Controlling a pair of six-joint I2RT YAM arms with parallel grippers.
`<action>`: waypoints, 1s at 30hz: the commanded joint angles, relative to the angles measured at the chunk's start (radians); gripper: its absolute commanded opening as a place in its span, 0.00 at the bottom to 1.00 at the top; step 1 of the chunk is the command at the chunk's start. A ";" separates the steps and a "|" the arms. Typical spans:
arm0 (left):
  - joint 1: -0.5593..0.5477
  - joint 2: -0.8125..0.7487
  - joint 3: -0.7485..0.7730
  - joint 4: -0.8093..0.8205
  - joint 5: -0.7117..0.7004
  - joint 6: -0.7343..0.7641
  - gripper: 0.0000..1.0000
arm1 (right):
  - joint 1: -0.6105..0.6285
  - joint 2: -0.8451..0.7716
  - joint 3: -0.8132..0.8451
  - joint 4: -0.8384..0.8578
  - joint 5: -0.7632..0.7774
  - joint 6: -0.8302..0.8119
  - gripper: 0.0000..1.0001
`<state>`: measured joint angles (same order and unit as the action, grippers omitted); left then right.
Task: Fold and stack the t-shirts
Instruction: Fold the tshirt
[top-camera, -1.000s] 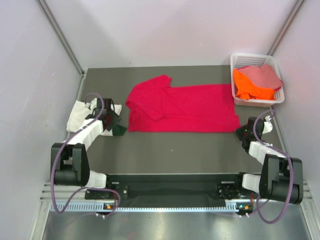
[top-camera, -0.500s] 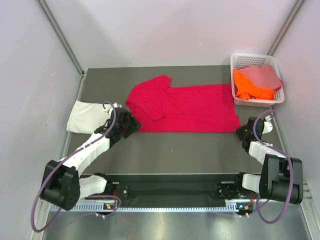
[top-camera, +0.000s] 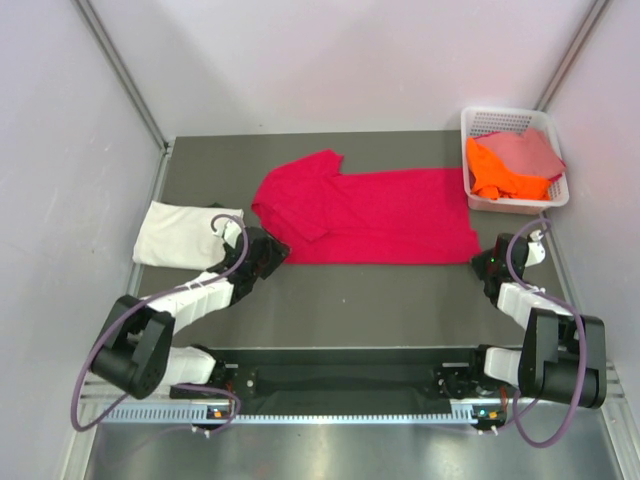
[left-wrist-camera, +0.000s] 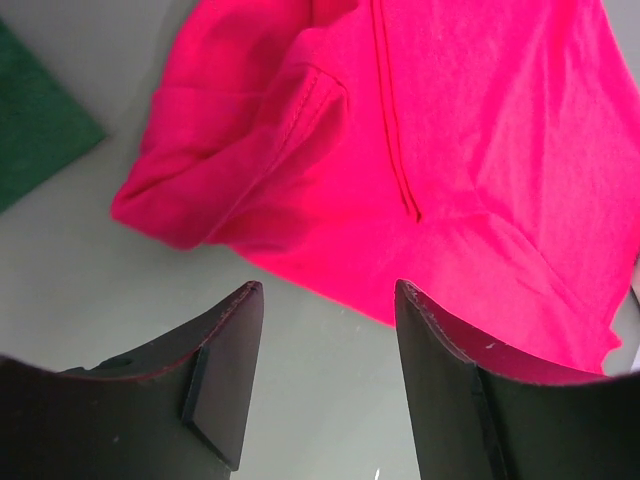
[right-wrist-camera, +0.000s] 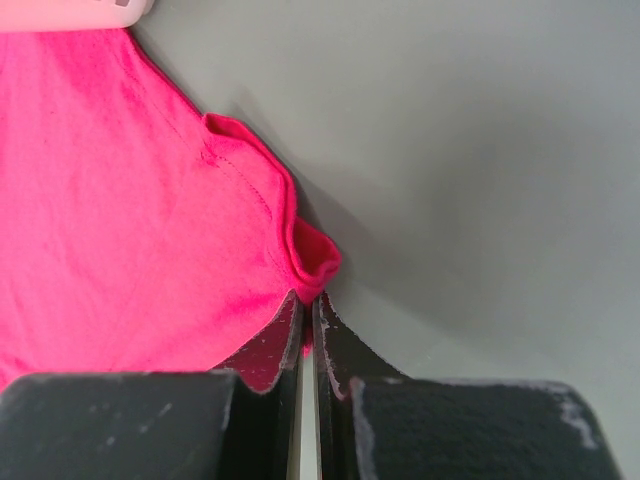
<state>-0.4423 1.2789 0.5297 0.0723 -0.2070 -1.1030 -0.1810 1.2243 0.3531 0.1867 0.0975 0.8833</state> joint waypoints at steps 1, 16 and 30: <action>-0.010 0.057 -0.007 0.147 -0.064 -0.041 0.60 | -0.012 -0.013 -0.008 0.043 0.004 0.000 0.00; 0.086 0.172 0.023 0.124 -0.118 -0.020 0.58 | -0.012 -0.019 -0.009 0.050 -0.005 0.003 0.00; 0.292 0.105 -0.020 0.060 -0.117 0.046 0.43 | -0.012 -0.026 -0.009 0.042 0.001 0.003 0.00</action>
<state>-0.1604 1.4429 0.5293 0.1852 -0.2600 -1.0924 -0.1818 1.2243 0.3462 0.1932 0.0841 0.8837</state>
